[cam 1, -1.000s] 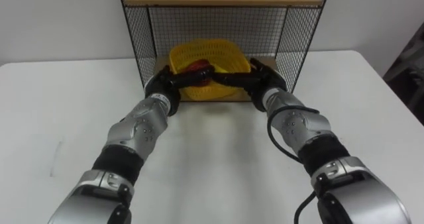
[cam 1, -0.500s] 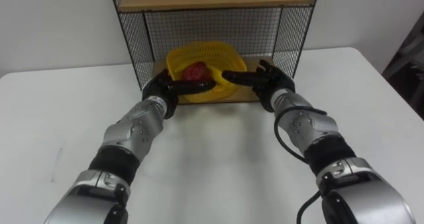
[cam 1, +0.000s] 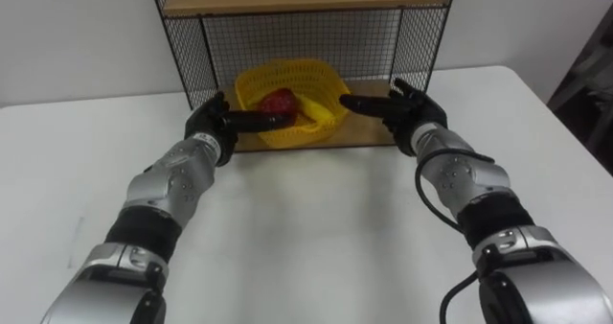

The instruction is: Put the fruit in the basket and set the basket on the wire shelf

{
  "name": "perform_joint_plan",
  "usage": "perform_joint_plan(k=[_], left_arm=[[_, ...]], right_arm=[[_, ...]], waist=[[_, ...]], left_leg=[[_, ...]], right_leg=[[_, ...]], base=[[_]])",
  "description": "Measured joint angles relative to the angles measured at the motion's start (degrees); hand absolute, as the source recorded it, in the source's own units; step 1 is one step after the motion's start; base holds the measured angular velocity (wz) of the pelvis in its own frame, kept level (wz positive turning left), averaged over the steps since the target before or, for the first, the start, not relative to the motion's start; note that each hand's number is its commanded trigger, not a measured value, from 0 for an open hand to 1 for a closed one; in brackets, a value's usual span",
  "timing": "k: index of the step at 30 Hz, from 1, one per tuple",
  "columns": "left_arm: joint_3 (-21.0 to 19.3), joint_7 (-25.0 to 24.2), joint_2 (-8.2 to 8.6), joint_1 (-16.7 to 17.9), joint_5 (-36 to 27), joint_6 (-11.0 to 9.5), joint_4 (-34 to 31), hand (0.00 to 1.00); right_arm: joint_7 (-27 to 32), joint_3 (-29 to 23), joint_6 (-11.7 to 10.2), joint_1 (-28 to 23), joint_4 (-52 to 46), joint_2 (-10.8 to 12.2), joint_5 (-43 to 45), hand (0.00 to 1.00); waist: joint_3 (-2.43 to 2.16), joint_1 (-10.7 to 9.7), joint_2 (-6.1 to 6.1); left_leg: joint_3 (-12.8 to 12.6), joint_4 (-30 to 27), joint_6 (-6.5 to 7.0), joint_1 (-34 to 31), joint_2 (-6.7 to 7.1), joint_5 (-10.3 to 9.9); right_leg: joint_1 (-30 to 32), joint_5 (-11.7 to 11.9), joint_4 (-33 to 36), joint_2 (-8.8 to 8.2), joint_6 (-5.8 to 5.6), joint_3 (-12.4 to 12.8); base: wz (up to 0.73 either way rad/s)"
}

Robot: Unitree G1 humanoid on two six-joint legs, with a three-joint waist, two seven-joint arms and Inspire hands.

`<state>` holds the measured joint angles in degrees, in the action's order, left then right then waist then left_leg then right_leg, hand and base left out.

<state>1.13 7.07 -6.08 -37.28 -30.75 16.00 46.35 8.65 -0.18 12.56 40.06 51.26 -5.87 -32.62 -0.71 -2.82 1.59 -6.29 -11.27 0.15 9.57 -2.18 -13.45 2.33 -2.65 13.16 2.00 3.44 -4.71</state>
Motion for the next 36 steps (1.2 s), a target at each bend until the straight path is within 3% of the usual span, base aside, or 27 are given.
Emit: perform_joint_plan(k=[4,9,11,15,18,22,26,28,31,34,36], left_arm=[[0.01,0.18,-0.63,-0.37,0.55,0.01,-3.01,0.00],[-0.97,0.22,-1.89,-0.82,1.09,-0.05,-13.95,0.00],[-0.97,0.09,-2.28,-1.54,1.01,-0.09,-15.21,0.00],[-0.91,-0.11,-3.15,-1.82,0.98,0.31,-18.26,0.00],[-0.88,0.12,-3.14,-1.81,0.88,0.99,-19.14,0.00],[-0.80,1.21,-3.00,-1.80,0.85,1.95,-20.42,0.00],[-0.90,3.77,-1.40,-1.28,0.89,2.86,-23.81,0.00],[-0.80,4.01,-0.87,0.36,1.36,3.01,-26.74,0.00],[-0.38,4.24,-0.24,5.05,1.85,2.95,-33.28,0.00],[2.01,4.94,-0.32,12.31,5.37,1.62,-41.86,0.00],[4.19,4.78,-0.30,18.23,5.31,0.99,-45.39,0.00]], right_arm=[[-0.09,0.05,0.00,0.16,-1.80,-0.73,0.21,0.00],[-1.69,0.10,0.02,0.26,-8.06,-2.04,1.62,0.00],[-2.47,0.34,0.01,0.33,-9.62,-2.65,1.73,0.00],[-3.57,0.31,0.10,0.37,-13.05,-4.47,1.70,0.00],[-4.29,0.31,0.10,0.37,-14.49,-4.76,1.59,0.00],[-4.56,0.69,0.11,0.36,-16.41,-4.80,1.58,0.00],[-3.77,1.66,1.50,-0.21,-21.85,-4.00,1.70,0.00],[-3.54,1.96,2.00,-2.09,-25.58,-3.33,1.88,0.00],[-3.39,2.43,1.84,-8.73,-34.45,-3.31,1.61,0.00],[-3.08,3.88,0.62,-16.00,-42.44,-3.24,3.38,0.00],[-3.53,5.02,-0.32,-21.26,-43.60,-3.06,3.40,0.00]], waist=[[-0.09,0.14,-0.34],[-0.12,0.26,-0.56],[-0.07,0.74,-0.70],[0.02,1.34,-1.80],[0.02,1.35,-2.66],[0.02,1.33,-2.79],[0.01,1.74,-2.79],[0.01,1.90,-2.78],[0.03,1.84,-2.75],[0.11,1.63,-2.75],[0.48,1.76,-2.91]], left_leg=[[-0.02,-0.03,0.01,-0.36,0.04,0.03],[-0.25,0.04,-0.02,-1.18,0.00,0.14],[-0.47,0.52,-0.06,-0.82,-0.04,0.27],[-0.55,0.60,-0.06,-1.54,0.05,0.45],[-0.55,0.60,-0.08,-1.55,-0.02,0.46],[-0.63,0.58,-0.08,-1.89,0.02,0.46],[-0.60,0.59,-0.12,-2.80,-0.03,0.49],[-0.59,0.66,-0.12,-2.88,-0.13,0.50],[0.05,1.21,-0.12,-2.41,-0.24,0.50],[0.40,1.92,-0.12,-1.65,-0.26,0.50],[0.41,2.15,-0.11,0.04,-0.26,0.50]], right_leg=[[0.16,0.09,-0.48,0.03,-0.02,0.04],[1.09,0.26,-0.31,0.05,0.03,0.05],[1.02,0.26,-0.28,0.13,0.04,0.08],[1.85,0.25,-0.20,0.01,0.05,0.05],[1.74,0.28,-0.42,0.05,0.11,-0.04],[1.98,0.32,-0.54,0.00,0.10,-0.04],[2.97,0.35,-0.52,0.10,0.15,0.04],[3.06,0.38,-0.57,0.19,0.19,0.03],[2.65,0.37,-0.66,0.23,0.19,-0.17],[1.99,0.33,-0.98,0.25,0.11,-0.35],[-0.08,0.12,-1.64,0.17,-0.22,-0.34]], base=[[0.00],[0.00],[0.00],[0.00],[0.00],[0.00],[0.00],[0.02],[0.03],[0.01],[0.06]])
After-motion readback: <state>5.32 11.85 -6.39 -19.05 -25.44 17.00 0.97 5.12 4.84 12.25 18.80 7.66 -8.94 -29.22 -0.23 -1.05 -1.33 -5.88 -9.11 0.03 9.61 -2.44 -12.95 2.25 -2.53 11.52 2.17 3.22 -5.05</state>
